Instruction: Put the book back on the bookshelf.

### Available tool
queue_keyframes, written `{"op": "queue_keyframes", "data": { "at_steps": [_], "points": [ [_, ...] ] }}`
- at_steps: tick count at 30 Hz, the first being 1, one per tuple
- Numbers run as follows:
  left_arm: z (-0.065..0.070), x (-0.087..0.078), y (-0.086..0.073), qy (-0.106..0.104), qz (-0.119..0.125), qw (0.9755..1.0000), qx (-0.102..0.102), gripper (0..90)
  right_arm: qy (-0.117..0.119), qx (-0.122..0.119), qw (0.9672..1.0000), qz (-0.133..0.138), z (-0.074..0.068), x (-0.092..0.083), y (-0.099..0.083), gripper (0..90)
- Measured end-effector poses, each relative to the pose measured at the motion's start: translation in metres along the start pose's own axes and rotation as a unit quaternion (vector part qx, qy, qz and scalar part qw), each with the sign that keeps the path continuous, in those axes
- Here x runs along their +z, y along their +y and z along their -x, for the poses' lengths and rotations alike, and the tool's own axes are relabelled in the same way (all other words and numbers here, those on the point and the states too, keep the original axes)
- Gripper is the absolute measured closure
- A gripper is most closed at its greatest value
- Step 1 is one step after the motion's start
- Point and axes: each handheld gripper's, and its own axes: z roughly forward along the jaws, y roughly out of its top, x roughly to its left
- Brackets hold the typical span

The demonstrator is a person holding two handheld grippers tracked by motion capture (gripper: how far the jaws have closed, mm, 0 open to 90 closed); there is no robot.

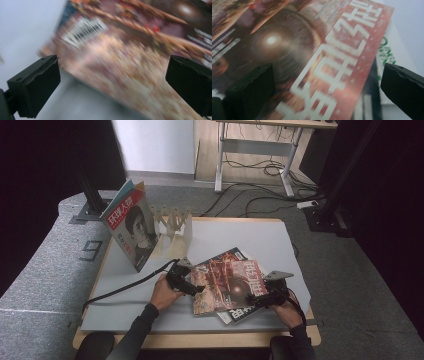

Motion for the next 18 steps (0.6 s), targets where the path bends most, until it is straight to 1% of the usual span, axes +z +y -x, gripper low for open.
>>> {"op": "queue_keyframes", "data": {
  "at_steps": [2,3,4,5,7,8,9,10,11,15,18],
  "points": [
    [-0.005,0.003,0.007,0.005,0.003,1.0000,0.003,0.0,0.002,0.000,1.0000,0.002,-0.004,-0.004,-0.005,0.0],
    [-0.007,0.005,0.010,0.004,0.000,1.0000,0.008,0.0,0.003,-0.001,1.0000,0.004,-0.006,-0.006,-0.007,0.0],
    [-0.008,0.007,0.012,0.002,0.005,1.0000,0.005,0.0,0.005,0.001,1.0000,0.004,-0.008,-0.007,-0.009,0.0],
    [-0.010,0.010,0.015,0.000,0.001,1.0000,0.005,0.0,0.006,0.002,1.0000,0.005,-0.009,-0.009,-0.011,0.0],
    [-0.012,0.014,0.018,0.004,-0.004,0.9999,0.013,0.0,0.008,0.001,1.0000,0.006,-0.012,-0.012,-0.014,0.0],
    [-0.013,0.016,0.020,0.003,-0.005,0.9999,0.013,0.0,0.009,-0.001,0.9999,0.007,-0.013,-0.013,-0.015,0.0],
    [-0.014,0.017,0.021,-0.001,-0.009,0.9999,0.008,0.0,0.008,0.000,0.9999,0.006,-0.014,-0.014,-0.017,0.0],
    [-0.014,0.018,0.022,-0.003,-0.015,0.9999,0.008,0.1,0.005,-0.001,1.0000,0.002,-0.015,-0.014,-0.018,0.0],
    [-0.014,0.019,0.023,0.000,-0.022,0.9997,0.010,0.2,0.003,-0.004,1.0000,-0.001,-0.015,-0.014,-0.019,0.0],
    [-0.011,0.019,0.021,0.007,-0.027,0.9995,0.016,0.7,0.003,-0.003,1.0000,0.003,-0.014,-0.015,-0.023,0.0],
    [-0.008,0.017,0.018,0.009,-0.031,0.9993,0.019,0.5,-0.005,-0.004,1.0000,0.000,-0.012,-0.015,-0.022,0.0]
  ]
}}
